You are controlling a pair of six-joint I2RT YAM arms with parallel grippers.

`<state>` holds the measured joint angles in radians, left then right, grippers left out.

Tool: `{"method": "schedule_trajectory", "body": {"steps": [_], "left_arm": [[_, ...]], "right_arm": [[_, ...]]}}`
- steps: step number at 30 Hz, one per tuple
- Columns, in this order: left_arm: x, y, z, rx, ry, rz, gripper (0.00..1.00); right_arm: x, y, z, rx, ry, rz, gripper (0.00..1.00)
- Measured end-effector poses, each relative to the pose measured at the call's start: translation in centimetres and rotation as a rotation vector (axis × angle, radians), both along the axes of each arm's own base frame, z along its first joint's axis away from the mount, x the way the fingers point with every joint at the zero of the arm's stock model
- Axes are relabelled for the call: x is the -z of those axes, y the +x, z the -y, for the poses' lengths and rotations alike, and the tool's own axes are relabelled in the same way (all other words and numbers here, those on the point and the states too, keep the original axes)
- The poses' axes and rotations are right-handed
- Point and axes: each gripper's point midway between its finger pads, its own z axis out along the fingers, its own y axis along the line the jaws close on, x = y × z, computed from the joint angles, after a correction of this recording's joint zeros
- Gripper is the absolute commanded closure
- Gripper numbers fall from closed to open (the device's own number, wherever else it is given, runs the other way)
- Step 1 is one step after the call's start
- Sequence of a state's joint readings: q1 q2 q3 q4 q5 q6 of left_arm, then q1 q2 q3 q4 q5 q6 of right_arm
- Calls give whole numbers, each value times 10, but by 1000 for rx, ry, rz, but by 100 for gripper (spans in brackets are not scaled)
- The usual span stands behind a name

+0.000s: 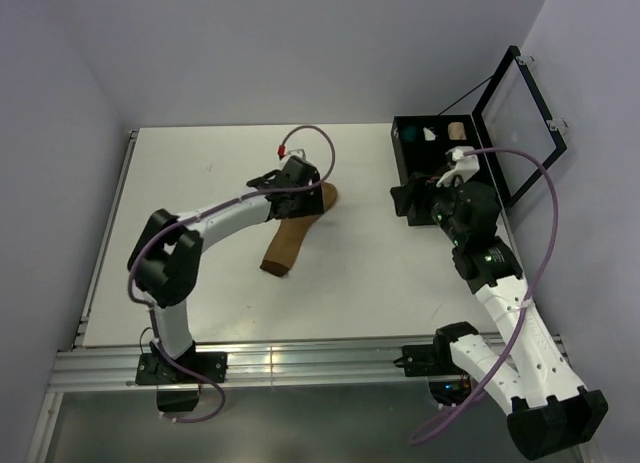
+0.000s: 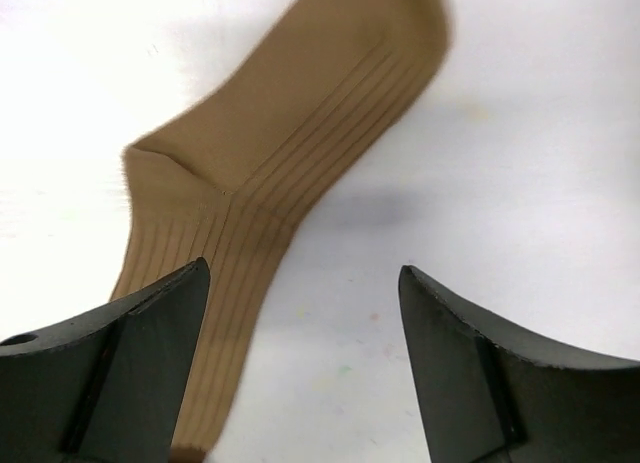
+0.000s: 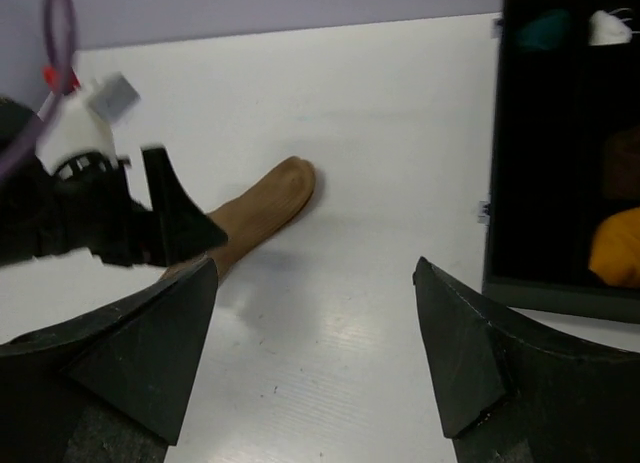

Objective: Roll the socks
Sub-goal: Move the sock to the center of the board, then roll the sock at the center of the board.

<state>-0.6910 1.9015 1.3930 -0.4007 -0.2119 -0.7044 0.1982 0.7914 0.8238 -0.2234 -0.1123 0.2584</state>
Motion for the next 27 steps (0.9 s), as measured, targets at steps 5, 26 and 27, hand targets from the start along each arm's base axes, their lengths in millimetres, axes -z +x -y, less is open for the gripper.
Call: {"method": "schedule_trajectory", "body": {"steps": [5,26,27], "left_arm": [[-93,8,-19,-80,-144,156,12],[-126,-58,-250,-493,-141,284,2],[-118,-62,-253,-495,-123,269,2]], "right_arm": [[18,-4,-42,-144,-69,-36,14],[192,-67,-281,-749,-626,-210,30],[197,-69,-285,-756,-644,-208,31]]}}
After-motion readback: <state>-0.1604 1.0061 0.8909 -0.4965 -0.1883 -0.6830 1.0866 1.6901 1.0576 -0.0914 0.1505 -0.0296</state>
